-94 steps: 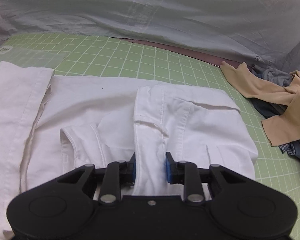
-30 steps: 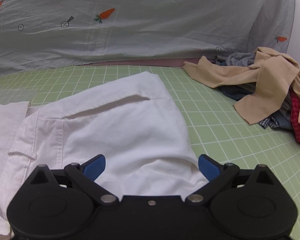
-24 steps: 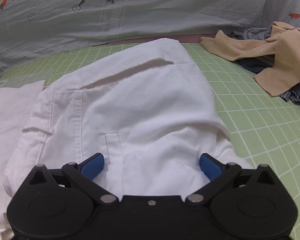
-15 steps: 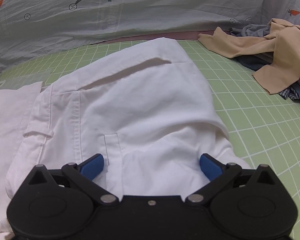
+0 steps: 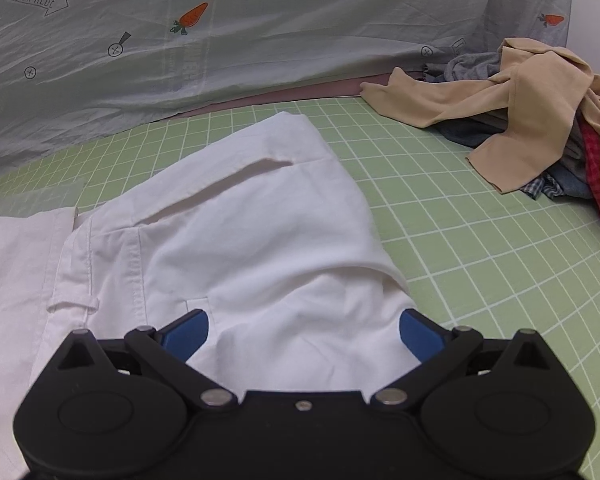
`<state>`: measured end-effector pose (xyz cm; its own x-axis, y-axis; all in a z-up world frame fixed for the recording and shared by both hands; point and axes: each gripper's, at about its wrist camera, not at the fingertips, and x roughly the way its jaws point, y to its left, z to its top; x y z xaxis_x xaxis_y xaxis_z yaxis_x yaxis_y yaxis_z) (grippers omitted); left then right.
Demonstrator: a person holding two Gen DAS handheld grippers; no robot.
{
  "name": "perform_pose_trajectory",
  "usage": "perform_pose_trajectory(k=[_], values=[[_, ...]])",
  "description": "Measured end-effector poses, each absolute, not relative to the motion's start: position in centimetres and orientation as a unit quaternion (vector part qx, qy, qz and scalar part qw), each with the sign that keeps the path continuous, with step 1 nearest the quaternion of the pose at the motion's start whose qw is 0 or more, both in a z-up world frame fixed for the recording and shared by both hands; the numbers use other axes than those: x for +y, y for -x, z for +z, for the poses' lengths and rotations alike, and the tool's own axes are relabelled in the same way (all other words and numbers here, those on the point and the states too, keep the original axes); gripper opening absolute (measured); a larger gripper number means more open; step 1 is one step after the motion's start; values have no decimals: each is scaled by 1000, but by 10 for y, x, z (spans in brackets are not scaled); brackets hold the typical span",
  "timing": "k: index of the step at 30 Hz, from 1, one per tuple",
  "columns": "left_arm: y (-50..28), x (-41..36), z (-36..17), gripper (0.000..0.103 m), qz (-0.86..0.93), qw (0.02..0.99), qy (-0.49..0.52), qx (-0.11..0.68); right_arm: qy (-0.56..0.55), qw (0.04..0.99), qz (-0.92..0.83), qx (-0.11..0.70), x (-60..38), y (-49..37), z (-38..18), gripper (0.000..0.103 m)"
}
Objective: Fold clothes
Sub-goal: 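Fold the shirt strip end over onto the trousers with the left gripper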
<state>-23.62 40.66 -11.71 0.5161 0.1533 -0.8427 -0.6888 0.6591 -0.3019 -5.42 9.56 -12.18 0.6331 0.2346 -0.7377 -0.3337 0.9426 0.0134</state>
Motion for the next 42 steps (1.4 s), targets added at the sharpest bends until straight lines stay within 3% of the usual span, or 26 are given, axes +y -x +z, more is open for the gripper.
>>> perform_pose_trajectory(k=[6, 12, 17, 23, 28, 29, 31, 32, 33, 38, 42], values=[[206, 367, -77, 11, 194, 848, 316, 379, 53, 898, 155, 407, 67, 49, -122, 103], [155, 296, -76, 11, 110, 869, 310, 370, 61, 898, 158, 406, 36, 44, -119, 103], [102, 246, -98, 11, 66, 861, 310, 398, 53, 897, 155, 410, 3, 26, -120, 103], [56, 221, -168, 13, 103, 814, 341, 459, 48, 897, 153, 411, -26, -12, -120, 103], [60, 227, -161, 17, 116, 803, 366, 455, 30, 895, 151, 418, -35, -35, -119, 103], [63, 228, -157, 22, 113, 803, 372, 452, 28, 896, 152, 417, -35, -35, -119, 103], [71, 230, -145, 48, 106, 801, 390, 442, 26, 897, 154, 414, -32, -35, -118, 103], [77, 231, -137, 76, 107, 804, 396, 431, 24, 896, 159, 414, -29, -35, -116, 103], [84, 231, -128, 82, 109, 806, 401, 420, 21, 895, 165, 414, -26, -35, -115, 103], [111, 242, -98, 82, 142, 843, 367, 367, -12, 895, 197, 400, -7, -32, -99, 102], [120, 265, -115, 82, 215, 816, 338, 416, -32, 886, 239, 396, 16, -28, -92, 93]])
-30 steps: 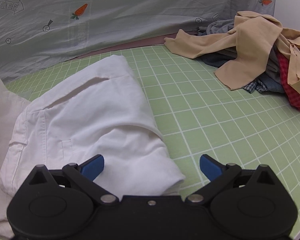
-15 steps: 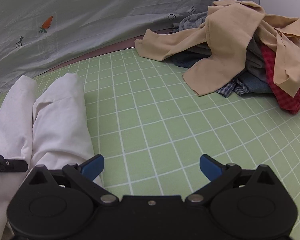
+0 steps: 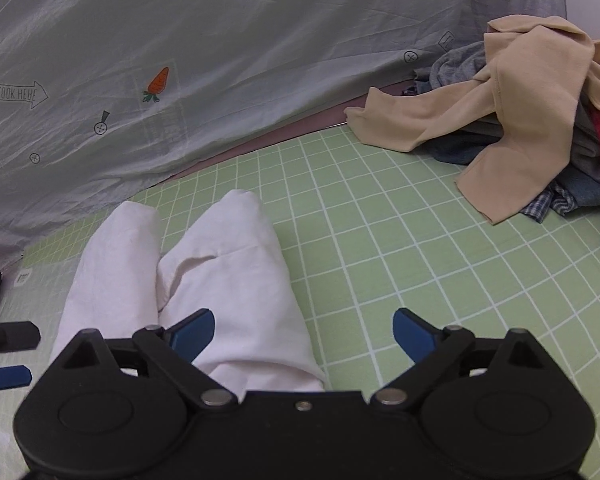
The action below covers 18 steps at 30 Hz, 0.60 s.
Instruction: Fold clothes
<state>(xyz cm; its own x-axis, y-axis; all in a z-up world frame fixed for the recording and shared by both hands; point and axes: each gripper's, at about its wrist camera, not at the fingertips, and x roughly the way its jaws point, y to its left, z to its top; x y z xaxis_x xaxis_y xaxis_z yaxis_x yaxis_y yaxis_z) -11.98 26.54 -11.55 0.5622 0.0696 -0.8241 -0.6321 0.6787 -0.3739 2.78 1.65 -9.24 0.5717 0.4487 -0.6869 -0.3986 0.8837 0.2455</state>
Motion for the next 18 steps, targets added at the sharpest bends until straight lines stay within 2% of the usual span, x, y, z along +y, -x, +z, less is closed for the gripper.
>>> perform_pose_trajectory(k=[4, 7, 9, 11, 14, 18], values=[[137, 288, -134, 82, 252, 791, 343, 439, -30, 870, 284, 403, 43, -21, -90, 81], [146, 304, -147, 82, 272, 771, 355, 452, -32, 853, 321, 411, 61, -16, -92, 63], [147, 313, -153, 82, 273, 765, 361, 458, -48, 829, 350, 433, 72, -18, -98, 47], [145, 320, -158, 82, 271, 761, 362, 464, -68, 807, 364, 460, 81, -23, -107, 39], [138, 322, -159, 82, 259, 769, 351, 468, -84, 785, 378, 484, 90, -30, -118, 36], [136, 320, -165, 82, 257, 765, 358, 469, -110, 760, 380, 516, 95, -39, -131, 47]])
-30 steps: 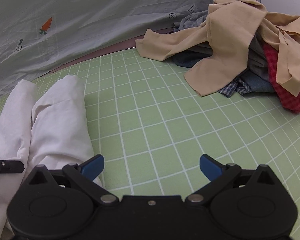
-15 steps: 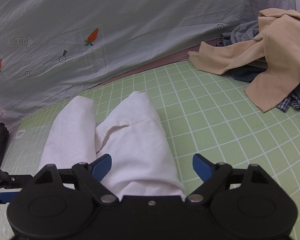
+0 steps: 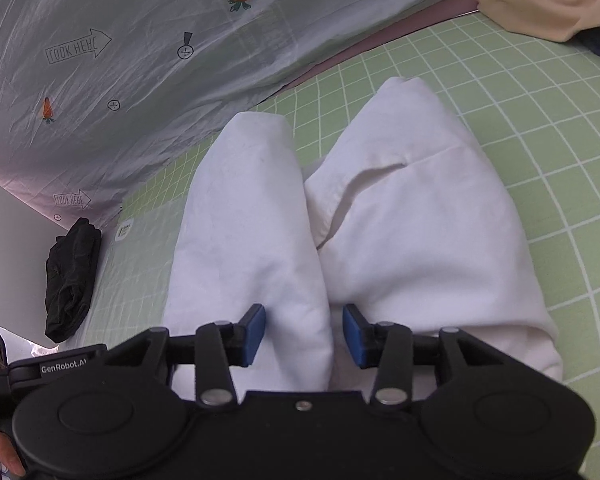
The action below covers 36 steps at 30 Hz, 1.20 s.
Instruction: Fold clothes
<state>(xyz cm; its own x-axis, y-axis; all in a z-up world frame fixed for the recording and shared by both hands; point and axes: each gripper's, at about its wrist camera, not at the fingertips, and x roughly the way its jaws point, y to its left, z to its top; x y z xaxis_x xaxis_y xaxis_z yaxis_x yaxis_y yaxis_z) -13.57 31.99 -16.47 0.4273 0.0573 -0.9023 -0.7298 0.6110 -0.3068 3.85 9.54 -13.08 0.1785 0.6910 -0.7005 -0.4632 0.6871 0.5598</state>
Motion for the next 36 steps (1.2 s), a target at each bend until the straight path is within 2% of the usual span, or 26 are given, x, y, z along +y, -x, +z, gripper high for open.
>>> perform_pose_trajectory(k=[5, 8, 9, 12, 20, 23, 25, 28, 30, 33, 36], values=[[138, 322, -171, 82, 269, 752, 387, 460, -99, 740, 409, 524, 107, -37, -132, 43], [140, 320, -169, 82, 276, 754, 387, 454, -87, 738, 421, 520, 111, -37, -130, 27], [140, 320, -168, 82, 277, 754, 387, 453, -86, 738, 425, 517, 111, -38, -129, 18], [143, 318, -164, 82, 281, 758, 385, 445, -115, 732, 453, 496, 103, -38, -119, 12], [149, 319, -148, 82, 290, 774, 371, 423, -247, 701, 500, 444, 56, -47, -84, 9], [146, 318, -146, 82, 284, 779, 363, 425, -268, 712, 507, 406, 25, -52, -69, 9], [143, 317, -146, 82, 274, 781, 363, 429, -240, 737, 494, 393, 10, -55, -69, 9], [136, 313, -149, 82, 258, 781, 361, 440, -177, 779, 413, 438, -3, -68, -102, 11], [132, 308, -151, 82, 249, 785, 349, 447, -182, 777, 359, 484, -9, -74, -135, 14], [129, 304, -148, 83, 242, 792, 337, 448, -227, 775, 341, 481, -14, -71, -144, 17], [127, 303, -147, 83, 230, 792, 346, 448, -186, 791, 338, 474, -2, -70, -134, 20]])
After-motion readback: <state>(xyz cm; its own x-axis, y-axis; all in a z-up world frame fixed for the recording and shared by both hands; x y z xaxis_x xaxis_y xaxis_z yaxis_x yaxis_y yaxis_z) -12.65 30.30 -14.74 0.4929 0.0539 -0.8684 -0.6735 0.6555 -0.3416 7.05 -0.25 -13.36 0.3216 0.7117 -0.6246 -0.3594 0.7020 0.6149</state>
